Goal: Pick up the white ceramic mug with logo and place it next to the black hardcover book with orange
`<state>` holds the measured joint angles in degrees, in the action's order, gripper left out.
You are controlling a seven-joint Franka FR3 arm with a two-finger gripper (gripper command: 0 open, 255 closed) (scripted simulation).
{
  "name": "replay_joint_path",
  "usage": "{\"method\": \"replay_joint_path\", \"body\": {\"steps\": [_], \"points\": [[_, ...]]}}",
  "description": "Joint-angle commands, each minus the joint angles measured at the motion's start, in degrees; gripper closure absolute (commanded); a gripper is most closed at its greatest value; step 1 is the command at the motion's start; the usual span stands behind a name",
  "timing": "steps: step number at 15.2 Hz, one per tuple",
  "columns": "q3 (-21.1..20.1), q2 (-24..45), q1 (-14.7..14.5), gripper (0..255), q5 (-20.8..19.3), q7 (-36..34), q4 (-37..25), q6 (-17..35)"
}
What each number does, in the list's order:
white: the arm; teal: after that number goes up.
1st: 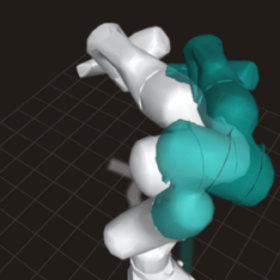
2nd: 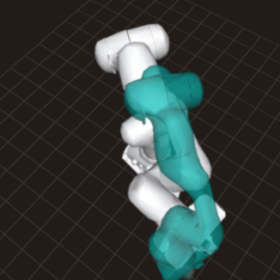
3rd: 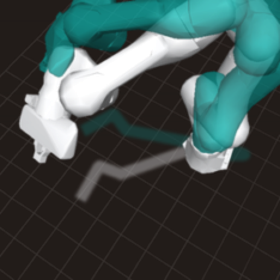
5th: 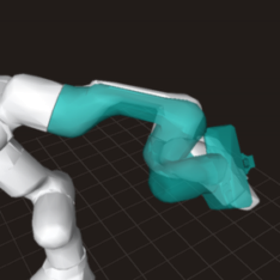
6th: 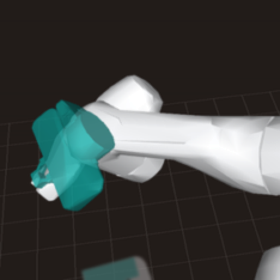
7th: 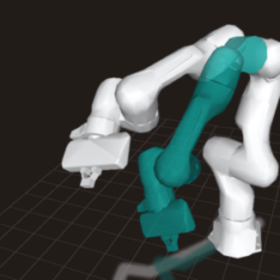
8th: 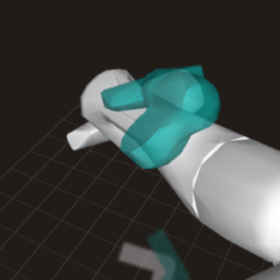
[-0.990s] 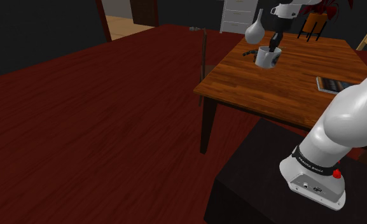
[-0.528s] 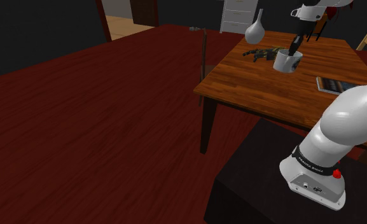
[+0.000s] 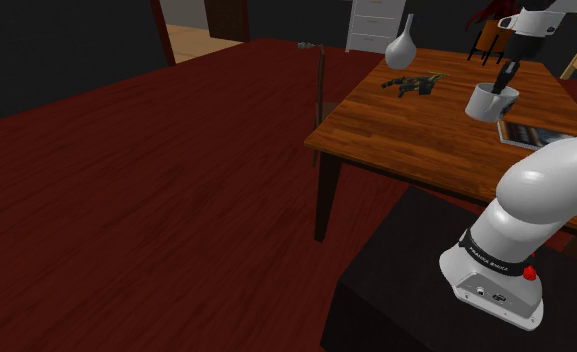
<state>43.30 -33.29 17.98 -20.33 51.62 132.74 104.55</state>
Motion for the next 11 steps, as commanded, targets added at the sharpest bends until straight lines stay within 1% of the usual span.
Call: {"method": "replay_joint_path", "body": {"steps": [1, 6, 11], "points": [[0.9, -2.47, 2.2, 255, -2.0, 2.07, 0.97, -1.07], [3.99, -6.07, 6.39, 255, -5.81, 7.72, 0.94, -3.38], [7.92, -8.23, 9.64, 255, -9.25, 13.98, -0.7, -5.38]]}}
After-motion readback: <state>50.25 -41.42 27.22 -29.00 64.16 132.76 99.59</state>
